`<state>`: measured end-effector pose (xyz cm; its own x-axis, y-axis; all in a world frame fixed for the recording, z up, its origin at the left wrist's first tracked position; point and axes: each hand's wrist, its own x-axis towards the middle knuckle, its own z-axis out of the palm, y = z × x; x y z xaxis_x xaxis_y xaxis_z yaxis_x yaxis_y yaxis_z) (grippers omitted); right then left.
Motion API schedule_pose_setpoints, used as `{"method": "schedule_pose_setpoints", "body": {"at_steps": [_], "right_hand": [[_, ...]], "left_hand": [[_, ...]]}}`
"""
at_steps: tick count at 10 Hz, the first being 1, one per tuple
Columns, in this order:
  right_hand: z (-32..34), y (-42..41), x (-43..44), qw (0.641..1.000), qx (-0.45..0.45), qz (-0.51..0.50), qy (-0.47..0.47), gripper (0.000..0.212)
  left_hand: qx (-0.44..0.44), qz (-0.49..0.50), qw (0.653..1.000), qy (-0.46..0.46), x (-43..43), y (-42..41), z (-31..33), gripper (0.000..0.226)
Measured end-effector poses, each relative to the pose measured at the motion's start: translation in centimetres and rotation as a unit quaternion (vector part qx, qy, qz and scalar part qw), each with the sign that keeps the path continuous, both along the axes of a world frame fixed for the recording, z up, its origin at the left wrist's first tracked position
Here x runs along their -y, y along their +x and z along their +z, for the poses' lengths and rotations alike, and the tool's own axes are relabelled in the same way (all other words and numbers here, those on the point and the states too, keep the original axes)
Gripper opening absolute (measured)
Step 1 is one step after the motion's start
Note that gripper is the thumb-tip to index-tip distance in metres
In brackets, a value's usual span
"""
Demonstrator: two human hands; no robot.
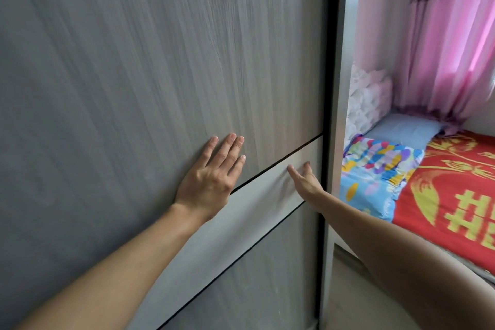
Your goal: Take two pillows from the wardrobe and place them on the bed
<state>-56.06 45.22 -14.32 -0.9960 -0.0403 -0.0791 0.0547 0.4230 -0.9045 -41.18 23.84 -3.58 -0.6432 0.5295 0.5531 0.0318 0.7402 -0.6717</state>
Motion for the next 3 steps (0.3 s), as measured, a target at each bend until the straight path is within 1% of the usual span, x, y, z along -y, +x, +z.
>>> {"method": "schedule_pose_setpoints", "body": {"at_steps": [2, 3], "right_hand": [[0.5, 0.2, -0.9, 1.000, 0.010, 0.013, -0.012, 0.083], [1.8, 0.4, -1.2, 0.999, -0.029, -0.005, -0.019, 0.070]], "left_hand": [[0.006, 0.002, 1.000, 0.001, 0.0, 0.2, 0.1, 0.050], [-0.005, -0.005, 1.000, 0.005, 0.2, 0.1, 0.1, 0.047]]}}
